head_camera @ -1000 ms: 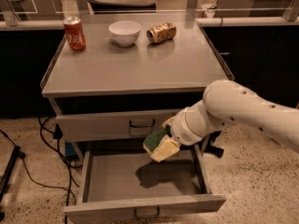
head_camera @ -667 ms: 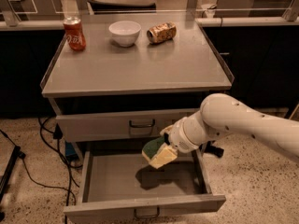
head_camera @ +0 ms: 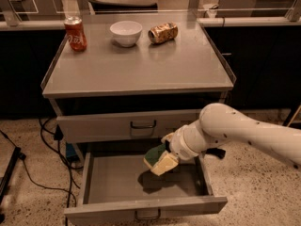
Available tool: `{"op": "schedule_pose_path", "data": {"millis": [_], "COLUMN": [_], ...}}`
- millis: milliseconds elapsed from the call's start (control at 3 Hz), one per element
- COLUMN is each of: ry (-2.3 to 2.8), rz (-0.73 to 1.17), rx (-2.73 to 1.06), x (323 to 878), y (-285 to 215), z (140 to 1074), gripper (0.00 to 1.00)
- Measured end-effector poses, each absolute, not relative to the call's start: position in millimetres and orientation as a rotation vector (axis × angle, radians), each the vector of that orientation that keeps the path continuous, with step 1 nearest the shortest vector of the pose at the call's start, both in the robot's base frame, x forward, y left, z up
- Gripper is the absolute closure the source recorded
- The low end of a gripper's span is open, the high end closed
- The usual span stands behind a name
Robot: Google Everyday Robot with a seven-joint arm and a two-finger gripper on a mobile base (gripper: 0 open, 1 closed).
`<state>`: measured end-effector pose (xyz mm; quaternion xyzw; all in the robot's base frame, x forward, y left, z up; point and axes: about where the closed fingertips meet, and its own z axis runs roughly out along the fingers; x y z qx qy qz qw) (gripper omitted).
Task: Place sponge into middle drawer
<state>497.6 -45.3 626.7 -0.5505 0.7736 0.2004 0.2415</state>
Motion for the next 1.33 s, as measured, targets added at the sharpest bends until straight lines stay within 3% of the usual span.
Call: {"op": "schedule_pose_path", "data": {"millis": [667,1333], "ry": [2.035,2.019], "rz": [0.616,0.611], "rx": [-1.558,-1.570], "x": [489.6,494.5], "y": [-31.5,-38.6], "z": [535.1,506.6], "gripper": [1.00,1.00]}}
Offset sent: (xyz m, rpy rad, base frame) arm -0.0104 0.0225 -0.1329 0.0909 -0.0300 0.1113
